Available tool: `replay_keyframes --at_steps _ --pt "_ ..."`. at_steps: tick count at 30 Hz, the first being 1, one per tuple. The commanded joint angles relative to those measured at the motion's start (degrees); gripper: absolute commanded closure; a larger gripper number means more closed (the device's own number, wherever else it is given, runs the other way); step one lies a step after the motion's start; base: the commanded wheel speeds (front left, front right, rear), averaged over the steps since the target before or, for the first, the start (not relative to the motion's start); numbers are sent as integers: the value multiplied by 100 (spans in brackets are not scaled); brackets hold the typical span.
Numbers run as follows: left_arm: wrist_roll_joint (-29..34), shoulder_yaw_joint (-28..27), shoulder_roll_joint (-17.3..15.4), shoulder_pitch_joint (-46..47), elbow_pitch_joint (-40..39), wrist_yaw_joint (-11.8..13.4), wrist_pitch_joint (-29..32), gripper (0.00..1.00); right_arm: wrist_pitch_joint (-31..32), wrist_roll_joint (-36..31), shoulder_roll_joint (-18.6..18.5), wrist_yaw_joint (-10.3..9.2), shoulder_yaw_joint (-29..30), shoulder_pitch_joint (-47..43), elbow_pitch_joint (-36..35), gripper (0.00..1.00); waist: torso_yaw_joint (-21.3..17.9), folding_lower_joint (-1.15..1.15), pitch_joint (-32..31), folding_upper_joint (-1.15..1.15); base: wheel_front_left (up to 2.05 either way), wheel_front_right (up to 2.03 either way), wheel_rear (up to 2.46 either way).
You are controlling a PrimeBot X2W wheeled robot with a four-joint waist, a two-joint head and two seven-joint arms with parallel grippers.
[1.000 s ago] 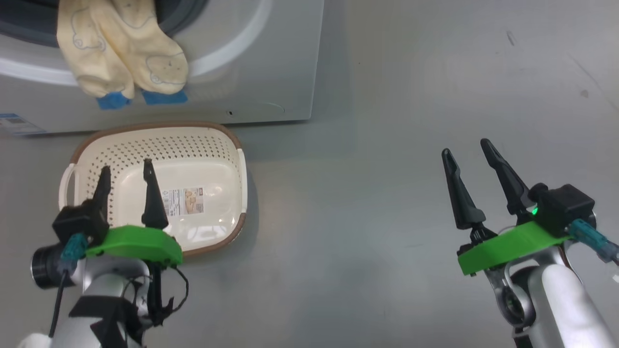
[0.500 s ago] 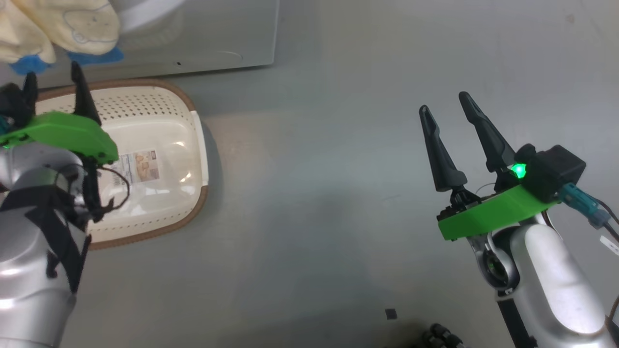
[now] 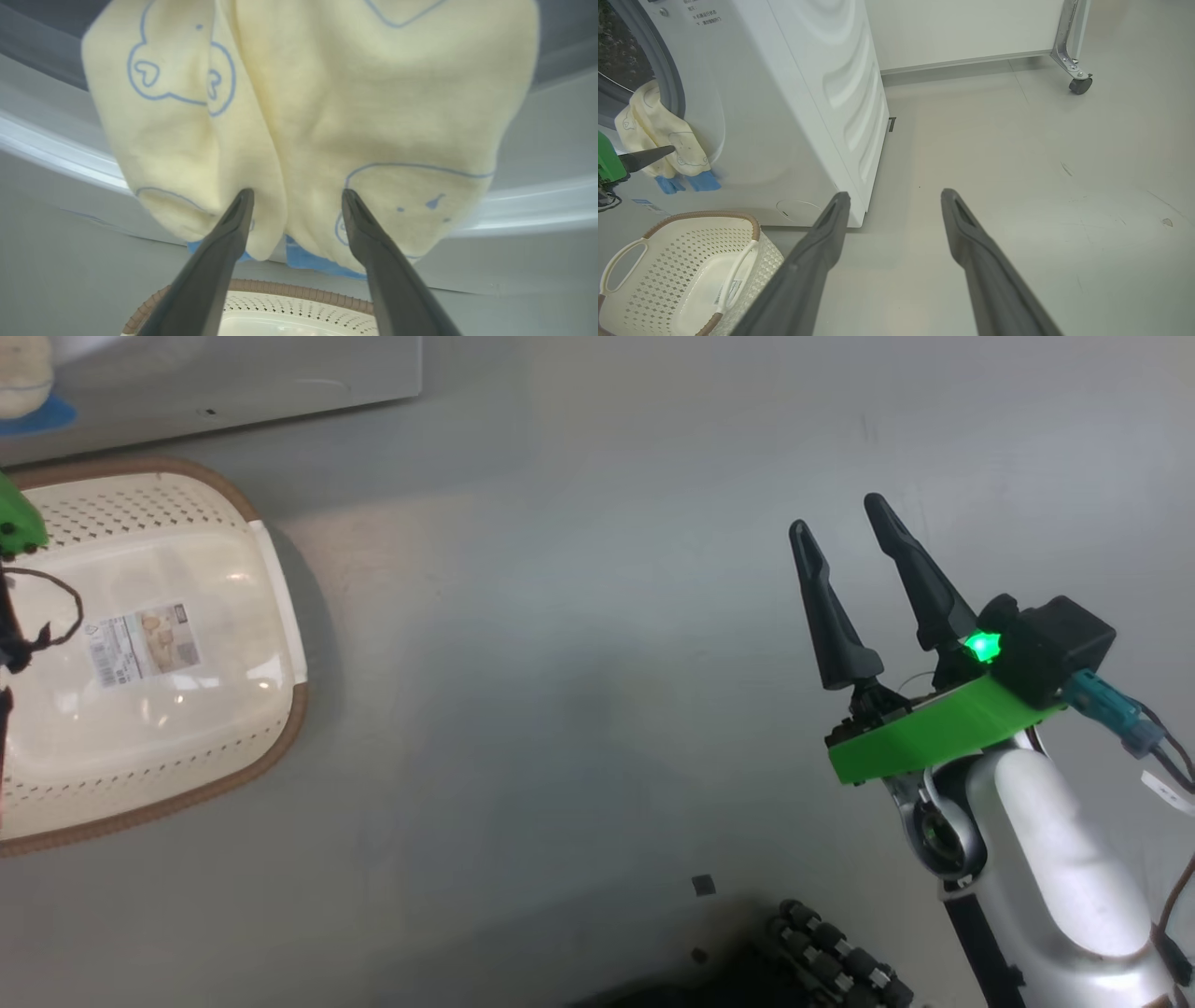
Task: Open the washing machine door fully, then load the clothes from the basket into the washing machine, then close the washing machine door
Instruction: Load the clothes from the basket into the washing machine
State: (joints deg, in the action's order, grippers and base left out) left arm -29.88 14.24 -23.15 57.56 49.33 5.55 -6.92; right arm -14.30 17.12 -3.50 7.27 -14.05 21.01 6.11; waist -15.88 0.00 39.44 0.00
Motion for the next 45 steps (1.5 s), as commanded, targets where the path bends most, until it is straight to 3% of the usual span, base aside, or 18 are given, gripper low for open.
replay_keyframes --at_steps 1,8,9,10,11,23,31,38,45 --pt "71 -129 -374 190 -23 -3 47 0 -64 48 11 22 -111 21 -128 0 -90 0 118 0 0 0 0" --pt "117 -92 -541 555 277 -52 25 0 -68 106 30 22 -126 87 -196 0 -175 0 312 0 0 0 0" --pt "100 -91 -526 610 353 -57 3 53 -69 103 34 22 -122 89 -202 0 -167 0 330 0 0 0 0" --pt "87 -89 -506 629 392 -65 -2 84 -69 99 36 22 -127 90 -204 0 -162 0 332 0 0 0 0" --pt "55 -103 -478 646 423 -79 -20 100 -69 97 38 22 -134 93 -205 0 -157 0 331 0 0 0 0" --pt "12 21 -301 695 754 -179 -147 100 -69 38 48 22 -50 50 -240 0 -41 0 278 0 0 0 0" --pt "95 236 -215 612 530 -259 -33 100 -70 -25 48 22 83 -42 -265 0 179 0 192 0 0 0 0" --pt "136 439 -406 390 -441 -333 621 100 -70 -83 38 22 201 -162 -297 0 430 0 62 0 0 0 0" --pt "266 391 -1134 316 -2387 -45 1528 100 -70 -44 42 22 142 -178 -323 0 468 0 81 0 0 0 0"
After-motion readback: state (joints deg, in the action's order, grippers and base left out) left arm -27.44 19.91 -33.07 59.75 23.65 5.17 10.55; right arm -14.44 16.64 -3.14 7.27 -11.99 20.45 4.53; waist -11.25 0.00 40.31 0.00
